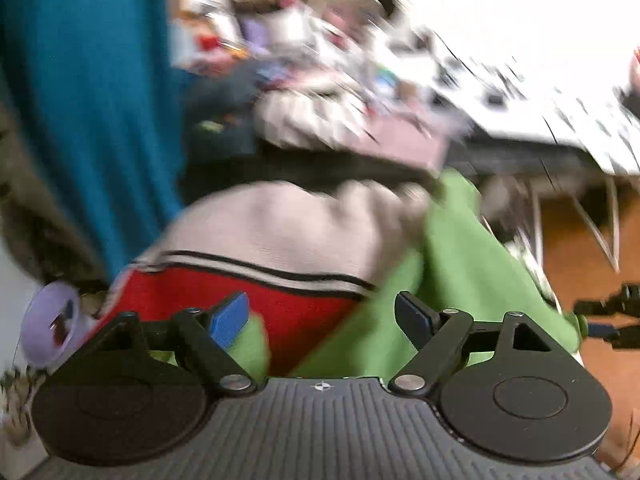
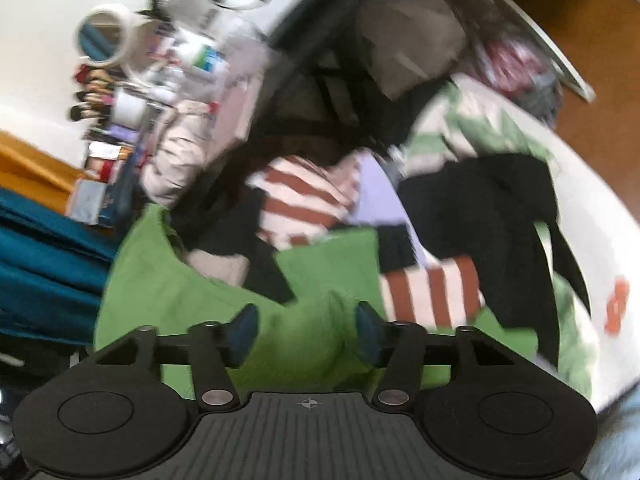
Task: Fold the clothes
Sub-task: 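Lift the green shirt off the stool with both grippers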
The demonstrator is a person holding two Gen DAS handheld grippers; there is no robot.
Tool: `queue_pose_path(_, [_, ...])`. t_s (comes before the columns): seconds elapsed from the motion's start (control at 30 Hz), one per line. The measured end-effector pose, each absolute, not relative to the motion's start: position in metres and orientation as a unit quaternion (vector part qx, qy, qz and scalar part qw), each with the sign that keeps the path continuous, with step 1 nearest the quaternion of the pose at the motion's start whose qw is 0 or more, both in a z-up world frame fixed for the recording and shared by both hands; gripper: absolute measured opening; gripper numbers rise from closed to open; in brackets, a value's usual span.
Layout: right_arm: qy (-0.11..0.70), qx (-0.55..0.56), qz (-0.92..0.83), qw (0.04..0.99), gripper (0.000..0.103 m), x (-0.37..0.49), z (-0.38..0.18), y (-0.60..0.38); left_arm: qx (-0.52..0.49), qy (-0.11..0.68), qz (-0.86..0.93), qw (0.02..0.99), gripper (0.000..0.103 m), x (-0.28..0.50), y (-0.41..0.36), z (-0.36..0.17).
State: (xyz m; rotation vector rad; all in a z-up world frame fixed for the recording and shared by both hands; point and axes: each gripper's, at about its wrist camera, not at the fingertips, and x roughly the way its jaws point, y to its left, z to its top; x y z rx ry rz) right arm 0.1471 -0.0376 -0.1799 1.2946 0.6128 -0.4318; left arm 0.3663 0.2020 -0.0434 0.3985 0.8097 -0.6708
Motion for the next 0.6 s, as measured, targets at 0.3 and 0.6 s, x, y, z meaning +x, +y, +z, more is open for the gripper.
queue_pose_path(0.3, [0.29, 0.656, -0.202, 0.667, 0.076, 0.15, -0.215, -0.024, 0.245, 0.406, -0.37, 0.799, 0.087, 0.368, 0.147, -0.08])
queue_pose_path(0.6, [0.202, 0.567, -0.156, 0.783, 0.008, 0.167, -0.124, -0.037, 0.155, 0.426, -0.43, 0.78, 0.014, 0.357, 0.168, -0.035])
